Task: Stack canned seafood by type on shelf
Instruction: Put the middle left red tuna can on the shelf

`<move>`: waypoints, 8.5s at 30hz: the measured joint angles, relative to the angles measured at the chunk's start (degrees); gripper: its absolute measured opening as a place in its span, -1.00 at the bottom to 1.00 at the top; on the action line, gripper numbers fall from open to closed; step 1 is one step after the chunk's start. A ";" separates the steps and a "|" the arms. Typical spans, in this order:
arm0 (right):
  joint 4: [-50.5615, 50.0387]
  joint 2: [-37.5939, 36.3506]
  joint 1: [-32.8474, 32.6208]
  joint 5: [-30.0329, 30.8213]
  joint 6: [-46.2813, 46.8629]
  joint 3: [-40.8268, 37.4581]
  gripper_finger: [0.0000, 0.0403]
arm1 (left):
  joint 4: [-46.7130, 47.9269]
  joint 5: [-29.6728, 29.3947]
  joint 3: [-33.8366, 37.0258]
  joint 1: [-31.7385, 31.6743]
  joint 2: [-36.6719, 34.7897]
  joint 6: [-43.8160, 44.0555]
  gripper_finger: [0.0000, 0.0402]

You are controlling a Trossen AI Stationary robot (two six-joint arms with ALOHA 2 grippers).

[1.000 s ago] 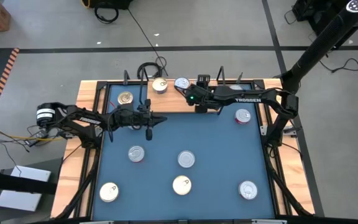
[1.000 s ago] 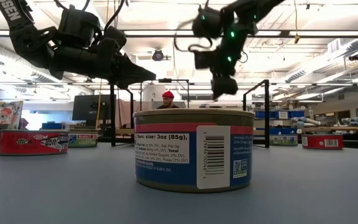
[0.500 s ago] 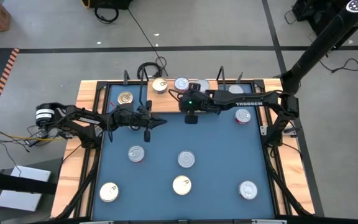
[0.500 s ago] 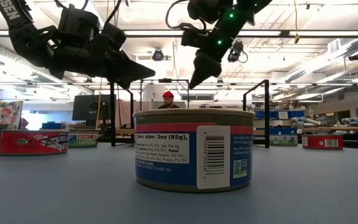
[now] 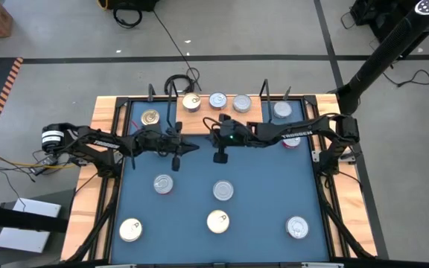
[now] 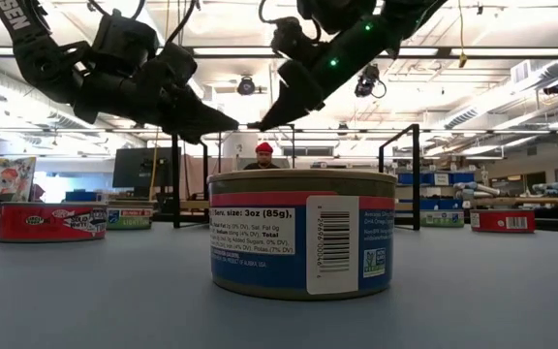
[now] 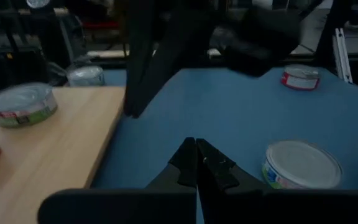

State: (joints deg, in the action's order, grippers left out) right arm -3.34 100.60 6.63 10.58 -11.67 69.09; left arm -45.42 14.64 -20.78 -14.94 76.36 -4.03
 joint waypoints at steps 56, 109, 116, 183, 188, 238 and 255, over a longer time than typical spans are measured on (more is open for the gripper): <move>16.09 -24.81 -14.33 16.03 7.11 -28.40 -0.98 | 82.98 -21.18 -22.10 42.88 -5.72 36.22 -0.62; 16.11 -24.76 -14.38 12.74 7.17 -28.38 -0.95 | 87.49 -26.60 -32.77 39.67 5.86 25.89 -0.99; 16.11 -24.76 -14.38 10.28 7.72 -28.38 -0.91 | 87.52 -23.84 -37.33 35.65 5.81 20.51 -1.00; -6.72 10.02 -14.15 -1.20 -10.26 0.50 -0.39 | 41.66 -22.93 -10.71 19.54 1.15 11.23 -1.00; -13.31 9.90 -14.29 -1.96 -9.96 4.68 -0.41 | 28.68 -22.56 -2.55 19.54 -1.81 15.00 -1.00; -22.09 14.12 -11.70 -11.75 -25.63 12.84 -0.49 | 13.48 -20.07 5.05 20.24 -2.16 10.64 -1.00; -19.80 18.23 -11.13 -11.26 -29.59 13.17 -0.50 | 13.39 -19.90 5.05 21.81 -2.16 8.79 -1.00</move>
State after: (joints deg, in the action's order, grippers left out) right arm -23.14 118.83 -4.50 -0.68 -41.26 82.26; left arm -32.04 -5.27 -15.73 6.87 74.19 4.75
